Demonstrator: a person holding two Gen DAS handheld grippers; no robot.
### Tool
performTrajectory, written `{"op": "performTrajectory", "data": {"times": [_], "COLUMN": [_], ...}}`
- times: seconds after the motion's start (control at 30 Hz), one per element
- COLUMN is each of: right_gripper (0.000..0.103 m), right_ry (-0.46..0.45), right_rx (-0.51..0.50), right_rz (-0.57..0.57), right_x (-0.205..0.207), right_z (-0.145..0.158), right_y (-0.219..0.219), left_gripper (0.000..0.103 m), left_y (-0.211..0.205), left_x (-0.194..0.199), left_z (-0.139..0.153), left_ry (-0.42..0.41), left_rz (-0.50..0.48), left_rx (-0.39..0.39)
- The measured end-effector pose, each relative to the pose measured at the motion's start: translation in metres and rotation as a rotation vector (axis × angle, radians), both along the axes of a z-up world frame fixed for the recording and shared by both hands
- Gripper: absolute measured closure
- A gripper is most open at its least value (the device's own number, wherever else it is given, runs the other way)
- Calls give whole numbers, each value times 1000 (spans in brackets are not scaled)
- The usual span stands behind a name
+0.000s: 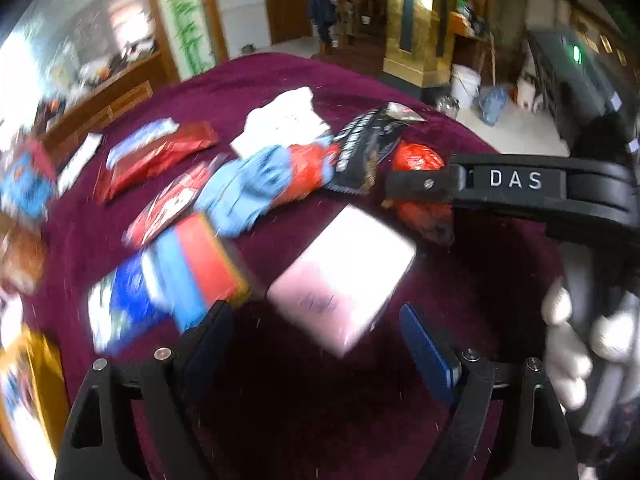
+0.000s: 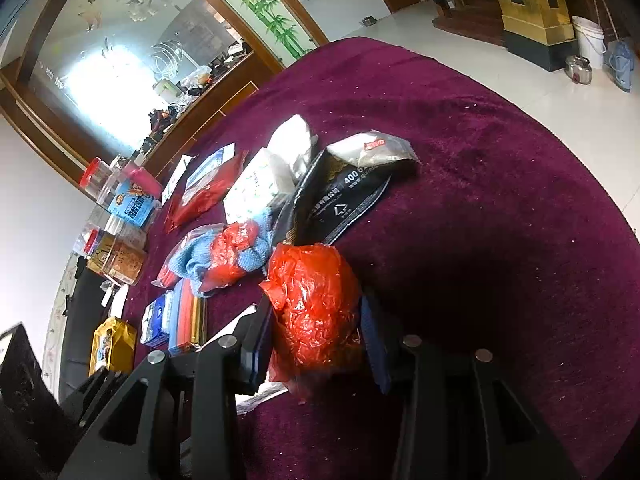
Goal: Organize soft objects
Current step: 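Grasp the pink tissue pack with the left tool, then release the pink pack in the tray with the left tool while the right tool carries the red bag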
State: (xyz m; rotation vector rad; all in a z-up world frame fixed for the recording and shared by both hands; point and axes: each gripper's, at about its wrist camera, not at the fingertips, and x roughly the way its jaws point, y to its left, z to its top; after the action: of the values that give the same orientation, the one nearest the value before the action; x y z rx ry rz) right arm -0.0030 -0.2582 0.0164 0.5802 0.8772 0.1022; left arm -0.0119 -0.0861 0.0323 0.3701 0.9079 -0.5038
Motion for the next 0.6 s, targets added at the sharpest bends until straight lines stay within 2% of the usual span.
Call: {"op": "performTrajectory", "data": {"times": [0.1, 0.2, 0.3, 0.37, 0.43, 0.6], "right_gripper": [63, 63, 63, 63, 63, 64], "right_ry": [-3, -2, -3, -7, -12, -37], "right_rx": [5, 8, -1, -8, -20, -30], "right_rz": [-1, -3, -4, -3, -4, -2], "right_x": [0, 0, 0, 0, 0, -2], "right_z": [1, 1, 1, 2, 3, 6], "right_y": [0, -1, -1, 0, 1, 1], "left_gripper": [15, 15, 17, 32, 37, 37], "left_y": [-23, -29, -21, -17, -13, 8], "left_x": [9, 21, 29, 29, 23, -1], "left_z": [-9, -17, -19, -20, -17, 1], "left_ry": [-31, 2, 55, 81, 72, 61], "left_rz": [-54, -48, -18, -15, -3, 24], "left_rx": [79, 90, 14, -29, -41, -140]}}
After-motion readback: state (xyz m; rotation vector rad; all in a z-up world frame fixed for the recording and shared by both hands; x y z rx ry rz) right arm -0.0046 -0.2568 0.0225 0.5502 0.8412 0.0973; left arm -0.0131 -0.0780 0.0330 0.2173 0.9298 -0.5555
